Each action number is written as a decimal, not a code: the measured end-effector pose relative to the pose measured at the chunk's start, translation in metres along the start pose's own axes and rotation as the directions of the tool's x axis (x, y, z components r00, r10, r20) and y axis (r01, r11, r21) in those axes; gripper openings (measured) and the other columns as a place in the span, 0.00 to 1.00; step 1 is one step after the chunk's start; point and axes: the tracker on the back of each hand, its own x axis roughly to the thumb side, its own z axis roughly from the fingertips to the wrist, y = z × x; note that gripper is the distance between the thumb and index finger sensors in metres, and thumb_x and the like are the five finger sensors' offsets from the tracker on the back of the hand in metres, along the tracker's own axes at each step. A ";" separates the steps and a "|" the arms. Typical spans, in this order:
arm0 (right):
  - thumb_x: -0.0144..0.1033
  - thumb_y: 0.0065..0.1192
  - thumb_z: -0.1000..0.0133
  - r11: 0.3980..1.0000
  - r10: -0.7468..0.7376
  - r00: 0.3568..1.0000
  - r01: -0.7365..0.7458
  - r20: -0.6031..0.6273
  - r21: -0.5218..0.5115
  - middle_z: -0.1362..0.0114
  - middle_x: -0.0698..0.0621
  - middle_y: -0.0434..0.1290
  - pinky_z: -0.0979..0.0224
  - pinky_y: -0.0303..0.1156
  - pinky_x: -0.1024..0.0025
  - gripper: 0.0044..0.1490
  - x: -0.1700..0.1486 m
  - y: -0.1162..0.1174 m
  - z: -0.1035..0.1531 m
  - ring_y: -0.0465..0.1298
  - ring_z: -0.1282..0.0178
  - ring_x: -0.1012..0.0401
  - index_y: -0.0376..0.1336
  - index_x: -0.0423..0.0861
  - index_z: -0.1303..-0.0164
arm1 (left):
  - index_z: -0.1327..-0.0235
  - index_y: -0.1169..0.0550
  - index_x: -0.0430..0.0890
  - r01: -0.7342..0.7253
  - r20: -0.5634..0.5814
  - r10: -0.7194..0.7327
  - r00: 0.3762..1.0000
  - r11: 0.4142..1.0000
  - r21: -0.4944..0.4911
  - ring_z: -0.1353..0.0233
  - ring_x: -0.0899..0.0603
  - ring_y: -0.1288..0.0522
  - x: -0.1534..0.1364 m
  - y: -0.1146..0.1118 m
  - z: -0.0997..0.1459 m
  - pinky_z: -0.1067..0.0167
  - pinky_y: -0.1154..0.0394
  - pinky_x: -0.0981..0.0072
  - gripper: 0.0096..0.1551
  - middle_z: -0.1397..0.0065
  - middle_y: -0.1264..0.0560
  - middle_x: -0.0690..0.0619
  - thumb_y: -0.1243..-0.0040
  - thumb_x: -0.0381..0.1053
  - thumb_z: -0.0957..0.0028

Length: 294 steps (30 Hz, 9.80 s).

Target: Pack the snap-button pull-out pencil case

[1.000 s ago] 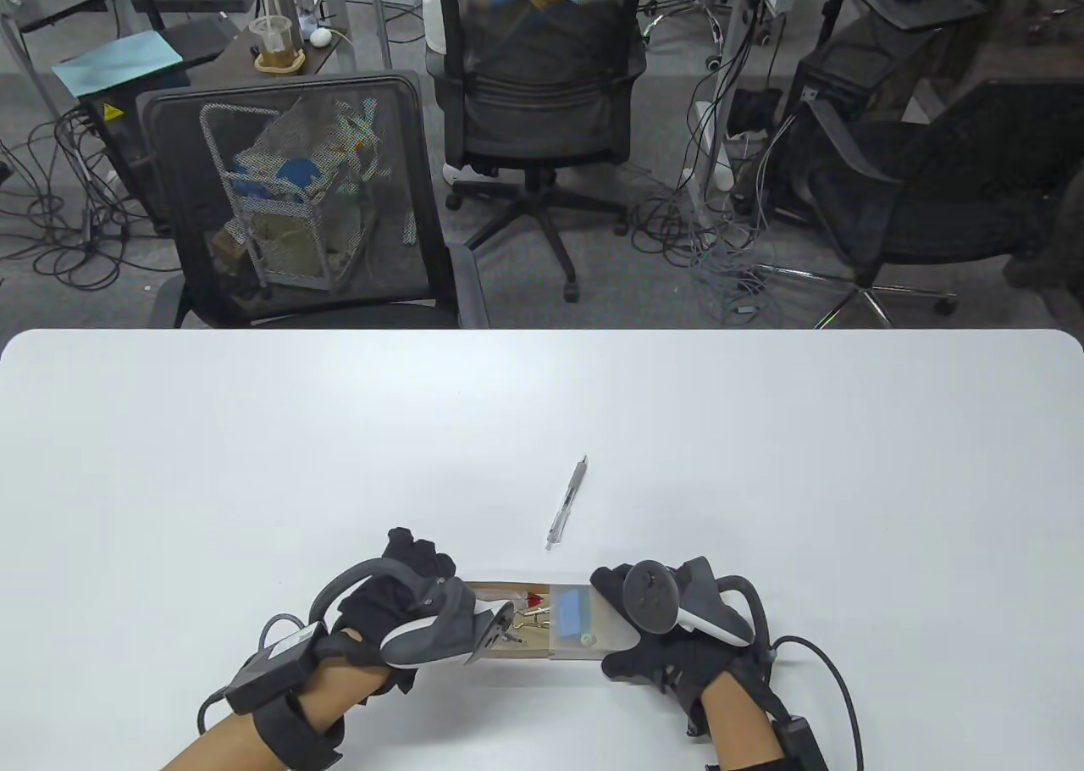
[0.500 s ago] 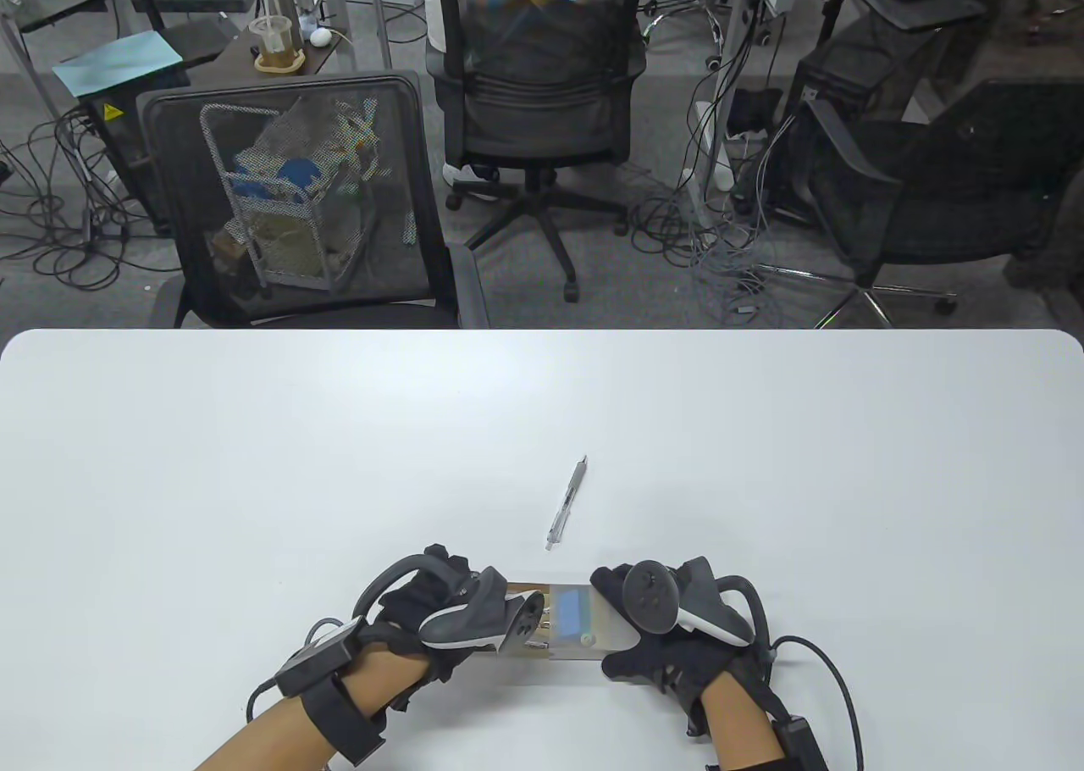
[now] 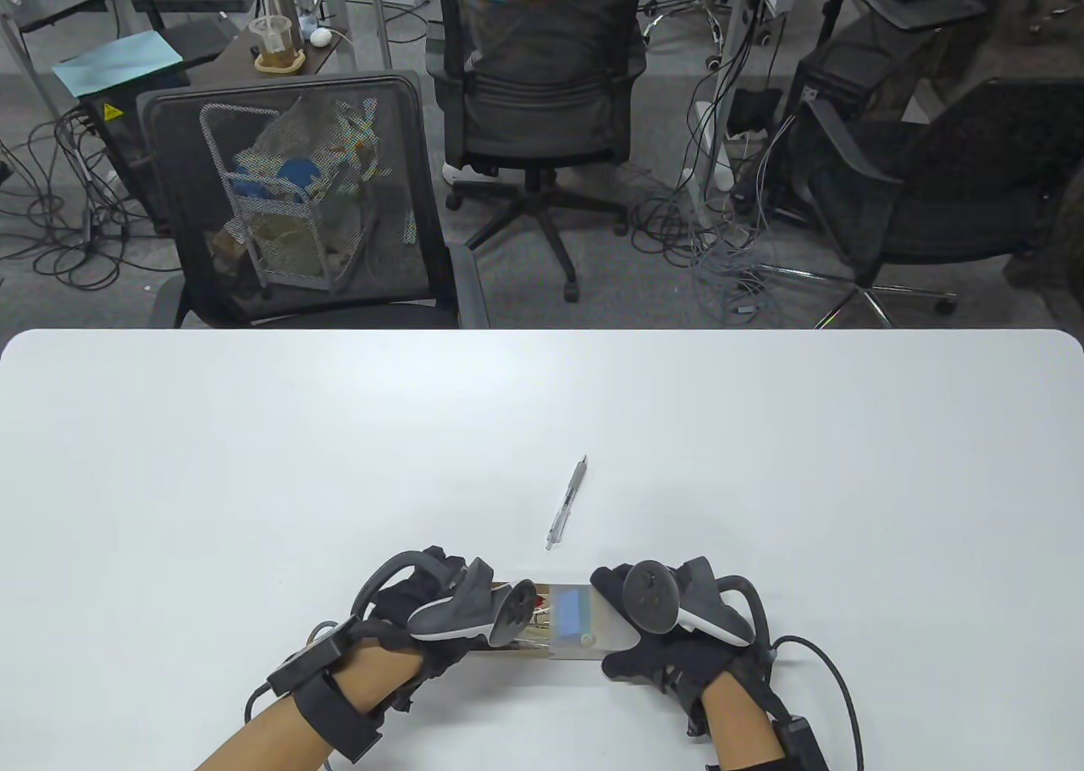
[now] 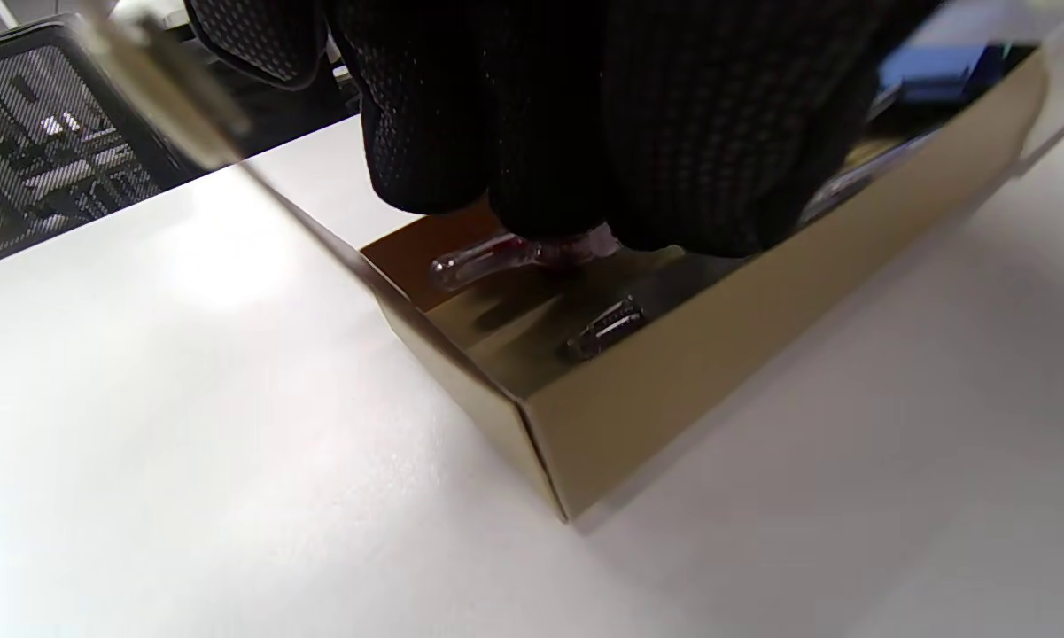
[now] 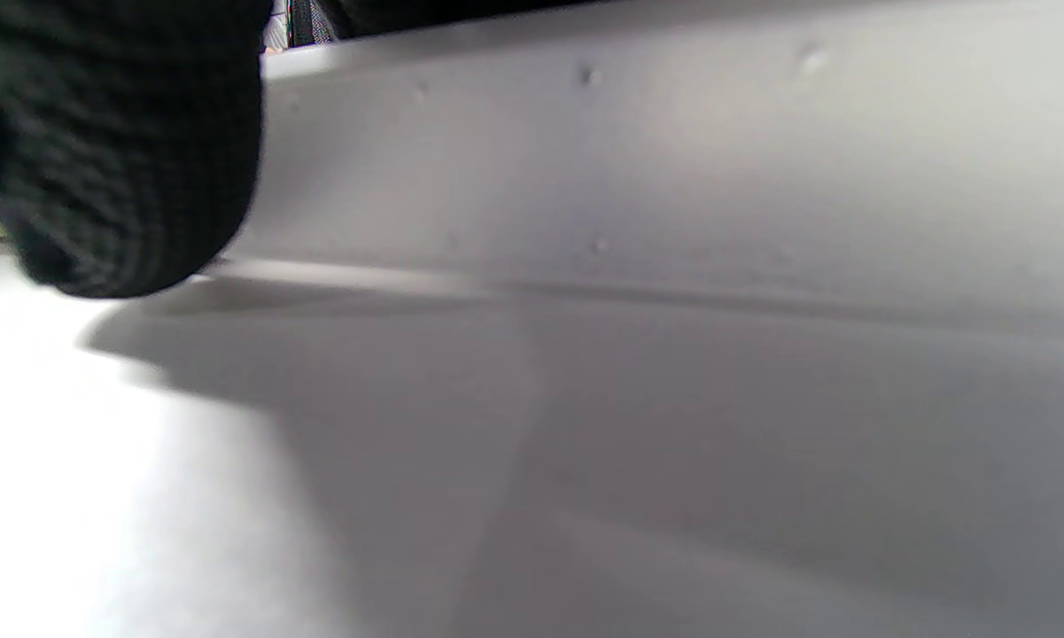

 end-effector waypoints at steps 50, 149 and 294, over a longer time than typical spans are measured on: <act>0.58 0.77 0.64 0.812 0.440 0.884 -0.466 -0.156 -0.352 0.16 0.78 0.60 0.11 0.61 0.57 0.48 0.062 -0.105 -0.088 0.64 0.15 0.66 0.57 0.78 0.32 | 0.21 0.42 0.67 -0.366 -0.335 0.575 0.747 0.775 0.514 0.10 0.41 0.46 -0.151 -0.060 0.093 0.16 0.55 0.33 0.54 0.13 0.43 0.60 0.33 0.70 0.64; 0.49 0.68 0.56 0.855 0.325 0.945 -0.279 0.033 -0.438 0.37 0.66 0.80 0.32 0.74 0.62 0.28 0.092 -0.064 0.013 0.77 0.41 0.66 0.69 0.67 0.42 | 0.45 0.16 0.64 -0.034 -0.199 0.164 0.966 0.847 0.531 0.21 0.47 0.25 -0.011 0.023 0.057 0.19 0.46 0.33 0.35 0.34 0.19 0.64 0.21 0.64 0.72; 0.68 0.74 0.68 0.997 0.041 0.999 -0.041 0.000 -0.058 0.18 0.65 0.63 0.15 0.56 0.45 0.59 0.099 0.001 -0.034 0.64 0.19 0.58 0.52 0.69 0.24 | 0.47 0.15 0.58 -0.703 -0.235 0.692 0.682 0.710 0.050 0.46 0.47 0.22 -0.100 -0.083 0.020 0.27 0.36 0.45 0.23 0.48 0.18 0.60 0.37 0.55 0.56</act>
